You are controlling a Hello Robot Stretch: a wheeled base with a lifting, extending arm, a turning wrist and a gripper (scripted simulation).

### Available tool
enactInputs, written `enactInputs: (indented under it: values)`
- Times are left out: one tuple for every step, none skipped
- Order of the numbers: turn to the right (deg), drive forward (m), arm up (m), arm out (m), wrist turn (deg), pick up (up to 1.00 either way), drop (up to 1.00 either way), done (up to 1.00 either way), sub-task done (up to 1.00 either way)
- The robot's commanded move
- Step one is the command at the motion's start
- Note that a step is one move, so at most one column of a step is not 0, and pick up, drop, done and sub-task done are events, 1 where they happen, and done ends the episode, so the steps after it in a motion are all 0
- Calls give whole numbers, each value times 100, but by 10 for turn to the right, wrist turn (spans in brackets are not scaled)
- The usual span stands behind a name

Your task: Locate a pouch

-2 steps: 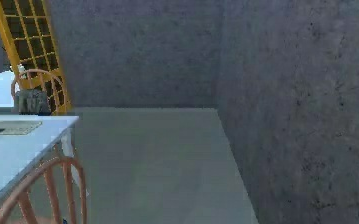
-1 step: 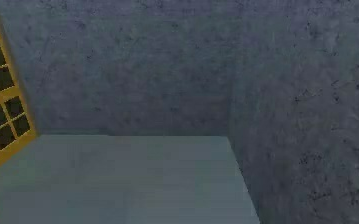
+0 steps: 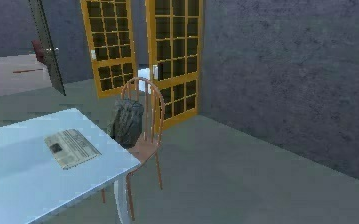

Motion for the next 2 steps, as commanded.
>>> enactInputs:
  values:
    - [-30,0,0,0,0,0,0,0,0]
    - [0,45,0,0,0,0,0,0,0]
